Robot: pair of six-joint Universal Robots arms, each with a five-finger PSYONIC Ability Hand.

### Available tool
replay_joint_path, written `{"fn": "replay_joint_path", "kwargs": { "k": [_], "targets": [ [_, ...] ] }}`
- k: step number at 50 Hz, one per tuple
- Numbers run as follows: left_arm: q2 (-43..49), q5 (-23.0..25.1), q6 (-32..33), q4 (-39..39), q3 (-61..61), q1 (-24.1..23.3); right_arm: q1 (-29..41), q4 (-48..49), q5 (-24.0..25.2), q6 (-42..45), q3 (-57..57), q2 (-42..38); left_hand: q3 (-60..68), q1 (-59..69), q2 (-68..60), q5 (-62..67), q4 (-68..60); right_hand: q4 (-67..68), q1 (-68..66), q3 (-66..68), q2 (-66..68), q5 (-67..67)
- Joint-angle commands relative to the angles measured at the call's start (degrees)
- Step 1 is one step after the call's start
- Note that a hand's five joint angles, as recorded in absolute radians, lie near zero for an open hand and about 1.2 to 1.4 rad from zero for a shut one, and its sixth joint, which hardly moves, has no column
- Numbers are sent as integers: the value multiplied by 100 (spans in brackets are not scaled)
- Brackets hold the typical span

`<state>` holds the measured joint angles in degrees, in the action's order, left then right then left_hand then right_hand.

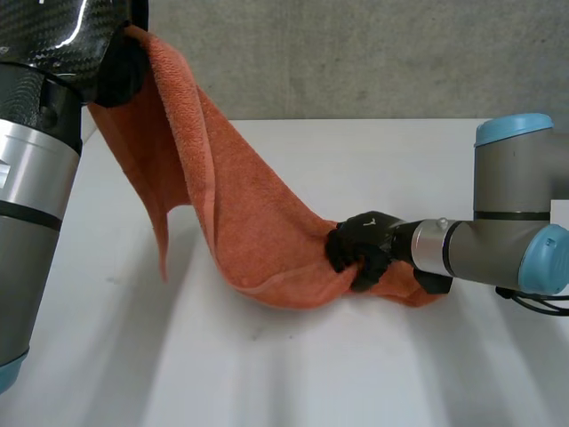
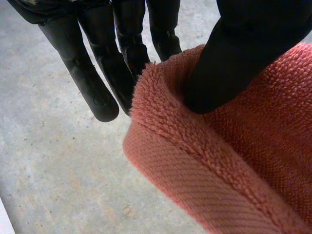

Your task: Fold the laundry

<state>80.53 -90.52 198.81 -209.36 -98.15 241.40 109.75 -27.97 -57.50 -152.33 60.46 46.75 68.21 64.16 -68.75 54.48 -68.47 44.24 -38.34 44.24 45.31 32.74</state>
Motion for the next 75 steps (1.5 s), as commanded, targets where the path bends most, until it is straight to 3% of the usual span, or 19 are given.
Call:
{"fn": "replay_joint_path", "kwargs": {
  "k": [1,6,10,14,16,19,22,26,33,39,43,45,48,57,64,71,75],
  "targets": [
    [50,-1,9,26,24,178,-59,238,-578,-147,-140,219,1179,1584,-1125,1552,-1153,3576,-4166,3576,3469,3726],
    [85,-1,9,237,-29,556,-190,502,-851,-560,271,1718,1179,1584,-1125,1552,-1153,3576,-4166,3576,3469,3726],
    [147,-1,0,580,-64,829,-444,416,-895,-535,729,2424,1179,1584,-1125,1552,-1153,3576,-4166,3576,3469,3726],
    [472,43,35,1405,-178,926,-682,-92,-895,-299,1220,2899,1179,1584,-1125,1552,-1153,3576,-4166,3576,3469,3726],
    [656,87,53,1906,-231,935,-726,-217,-895,-176,1344,2997,1179,1584,-1125,1552,-1153,3576,-4166,3576,3469,3726],
    [963,166,53,2520,-301,917,-780,-639,-921,668,1933,3191,1179,1584,-1125,1552,-1153,3576,-4166,3576,3469,3726],
    [1218,184,62,2847,-302,882,-753,-736,-1105,1273,2232,3147,1179,1584,-1125,1552,-1153,3576,-4166,3576,3469,3726],
    [1875,175,70,2997,-162,882,-736,-640,-1422,1364,2295,2972,1179,1584,-1125,1552,-1153,3576,-4166,3576,3469,3726],
    [2949,140,412,2647,1249,882,-499,886,-2150,811,1209,1953,1179,1584,-1125,1552,-1153,3576,-4166,3576,3469,3726],
    [3162,61,589,1874,3071,882,-218,2168,-3020,223,-373,1793,1179,1584,-1125,1552,-1153,3576,-4166,3576,3469,3726],
    [2916,-18,554,452,3679,935,-182,3532,-3373,-270,-773,1968,1179,1584,-1125,1552,-1153,3576,-4166,3576,3469,3726],
    [2662,-140,554,-373,3671,891,-182,4234,-3417,-489,-555,2440,1179,1584,-1125,1552,-1153,3576,-4166,3576,3469,3726],
    [2555,-229,545,-711,3531,856,-199,4729,-3391,-648,76,3021,1179,1584,-1125,1552,-1153,3576,-4166,3576,3469,3726],
    [2555,-229,528,-545,1741,952,-191,4441,-2978,-631,1941,3156,1179,1584,-1125,1552,-1153,3576,-4166,3576,3469,3726],
    [2696,-176,431,-562,621,1119,-112,3897,-2978,-132,3277,2788,1179,1584,-1125,1552,-1153,3576,-4166,3576,3469,3726],
    [3012,157,264,-562,-292,1163,336,3106,-3031,335,3929,2505,1179,1584,-1125,1552,-1153,3482,-4071,3481,3375,3632],
    [2986,166,264,-554,-503,1303,363,2421,-3013,327,4017,2505,1179,1584,-1125,1552,-1153,2762,-3351,2761,2655,2912]
  ]
}}
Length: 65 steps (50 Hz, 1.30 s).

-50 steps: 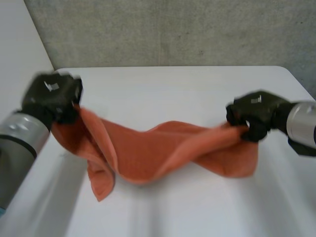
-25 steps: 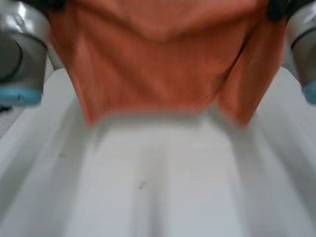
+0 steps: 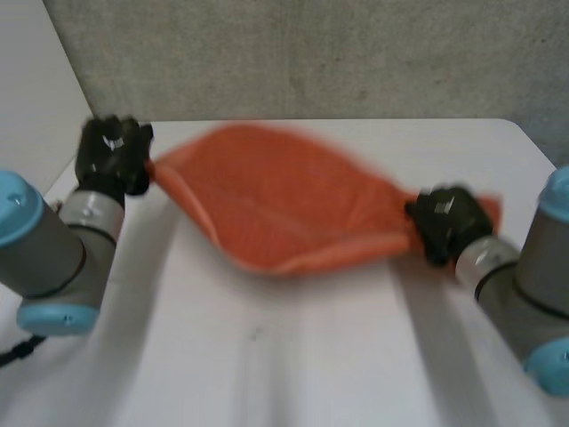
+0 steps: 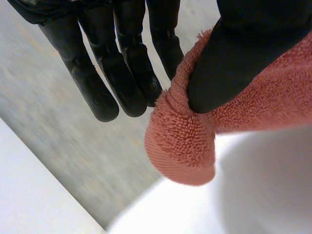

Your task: Fold the laundry

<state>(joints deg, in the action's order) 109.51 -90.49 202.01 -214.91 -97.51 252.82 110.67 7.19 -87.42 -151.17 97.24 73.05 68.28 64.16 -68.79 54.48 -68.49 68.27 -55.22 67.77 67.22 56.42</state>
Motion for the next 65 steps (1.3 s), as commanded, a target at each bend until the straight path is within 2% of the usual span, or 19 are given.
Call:
{"fn": "replay_joint_path", "kwargs": {
  "k": [1,3,4,6,12,15,18,22,27,30,31,39,46,49,50,51,57,62,65],
  "targets": [
    [62,172,-56,11,-619,232,262,-1193,-4,211,331,-107,1172,1584,-1121,1552,-1151,122,-1427,172,226,307],
    [35,172,-56,11,-646,285,254,-1342,23,193,314,-63,1172,1584,-1121,1552,-1151,-599,-706,-549,-495,-414],
    [26,172,-56,19,-681,312,254,-1421,32,167,261,7,1172,1584,-1121,1552,-1151,-1986,681,-1936,-1882,-1801],
    [26,172,-56,20,-699,321,245,-1475,23,158,226,139,1172,1584,-1121,1552,-1151,-3357,2052,-3307,-3253,-3172],
    [-263,181,-39,72,-918,391,236,-1475,23,88,-98,710,1172,1584,-1121,1552,-1151,-5177,3872,-5127,-5073,-4992],
    [-325,181,-39,81,-962,382,218,-1510,58,9,-327,728,1172,1584,-1121,1552,-1151,-5162,3857,-5113,-5058,-4977],
    [-369,181,-47,81,-989,382,61,-1554,277,-44,-591,702,1172,1584,-1121,1552,-1151,-4978,3673,-4928,-4873,-4793],
    [-431,181,-47,90,-998,382,-256,-1826,857,35,-864,492,1172,1584,-1121,1552,-1151,-4726,3420,-4676,-4621,-4540],
    [-484,172,-56,90,-1006,365,-414,-2300,1586,420,-1504,-490,1172,1584,-1121,1552,-1151,-4591,3286,-4541,-4486,-4406],
    [-501,164,-65,99,-1015,356,-414,-2362,1640,501,-1594,-616,1172,1584,-1121,1552,-1151,-4574,3269,-4524,-4469,-4389],
    [-510,164,-65,99,-1015,356,-458,-2571,1692,840,-1837,-947,1172,1584,-1121,1552,-1151,-4374,3069,-4324,-4269,-4189],
    [-501,181,-65,90,-1059,347,-502,-2784,1667,1607,-2086,-1599,1172,1584,-1121,1552,-1151,-3985,2680,-3935,-3881,-3800],
    [-501,181,-65,90,-1059,373,-555,-2793,1640,1670,-2139,-1952,1172,1584,-1121,1552,-1151,-3615,2310,-3565,-3511,-3430],
    [-501,181,-56,90,-1059,382,-573,-2784,1640,1670,-2147,-2049,1172,1584,-1121,1552,-1151,-2057,752,-2008,-1953,-1872],
    [-501,181,-56,90,-1059,382,-573,-2784,1658,1670,-2156,-2049,1172,1584,-1121,1552,-1151,-1201,-104,-1151,-1097,-1016],
    [-501,181,-56,90,-1050,382,-607,-2767,1675,1635,-2191,-2040,1172,1584,-1121,1552,-1151,1039,-2344,1089,1143,1224],
    [-606,164,-47,160,-1077,391,-713,-2451,1640,1258,-2297,-1699,1172,1584,-1121,1552,-1151,1173,-2478,1223,1278,1358],
    [-896,164,-56,511,-1103,417,-1125,-2205,1631,423,-1999,-154,1172,1584,-1121,1552,-1151,1173,-2478,1223,1278,1358],
    [-1282,164,-56,941,-1121,496,-1249,-2248,1623,325,-1814,296,1172,1584,-1121,1552,-1151,1173,-2478,1223,1278,1358]
  ]
}}
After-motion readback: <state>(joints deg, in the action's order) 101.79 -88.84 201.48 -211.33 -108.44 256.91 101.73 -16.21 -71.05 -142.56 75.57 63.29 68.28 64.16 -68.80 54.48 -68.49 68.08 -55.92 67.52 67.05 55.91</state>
